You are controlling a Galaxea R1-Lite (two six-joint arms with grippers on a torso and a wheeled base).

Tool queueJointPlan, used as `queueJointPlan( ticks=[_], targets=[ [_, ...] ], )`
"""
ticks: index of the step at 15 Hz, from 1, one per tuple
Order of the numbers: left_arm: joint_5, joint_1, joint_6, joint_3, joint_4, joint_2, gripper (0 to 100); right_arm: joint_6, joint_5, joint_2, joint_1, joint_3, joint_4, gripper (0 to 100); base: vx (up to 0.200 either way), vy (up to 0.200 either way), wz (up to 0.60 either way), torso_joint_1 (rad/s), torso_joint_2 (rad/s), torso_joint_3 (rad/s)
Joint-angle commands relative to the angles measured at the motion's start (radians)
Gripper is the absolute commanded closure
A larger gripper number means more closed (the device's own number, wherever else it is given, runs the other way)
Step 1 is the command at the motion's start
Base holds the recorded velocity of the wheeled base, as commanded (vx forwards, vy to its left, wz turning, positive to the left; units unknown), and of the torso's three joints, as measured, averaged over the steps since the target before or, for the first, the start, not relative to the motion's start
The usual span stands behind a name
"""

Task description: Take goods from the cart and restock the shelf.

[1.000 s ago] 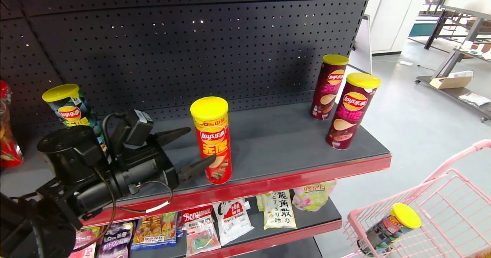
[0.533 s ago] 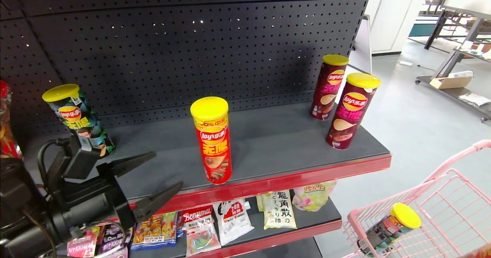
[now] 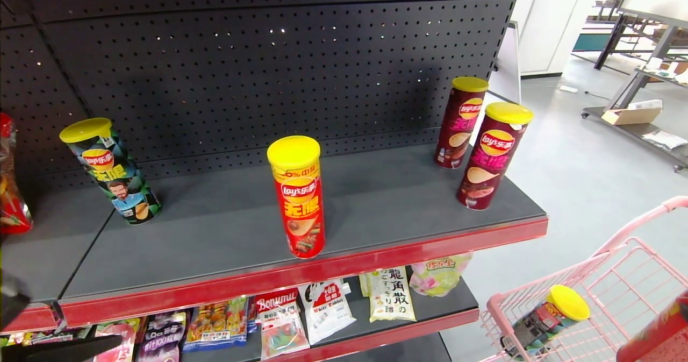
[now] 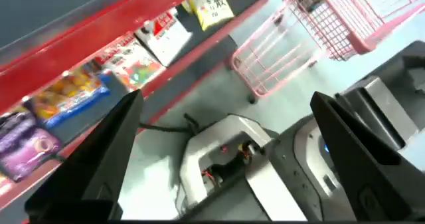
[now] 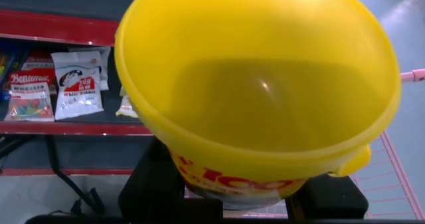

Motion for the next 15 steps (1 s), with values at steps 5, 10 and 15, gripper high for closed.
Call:
queueJointPlan(
  ticks=[5, 10, 15],
  targets=[
    [0.190, 0.010, 0.021, 0.035, 0.298, -0.544, 0, -0.028, -0.002, 0.059, -0.003, -0.005, -0.006, 100, 0.000, 0.000, 0.24, 0.000, 0.00, 0.003],
    [0.210, 0.010, 0.042, 0.087, 0.298, -0.604, 0, -0.028, -0.002, 0.059, -0.003, -0.005, -0.009, 100, 0.000, 0.000, 0.60, -0.001, 0.00, 0.003],
    [0.264, 0.010, 0.033, 0.112, 0.306, -0.705, 0, -0.036, 0.035, 0.185, 0.021, -0.123, -0.028, 100, 0.000, 0.000, 0.00, 0.000, 0.00, 0.000]
  ],
)
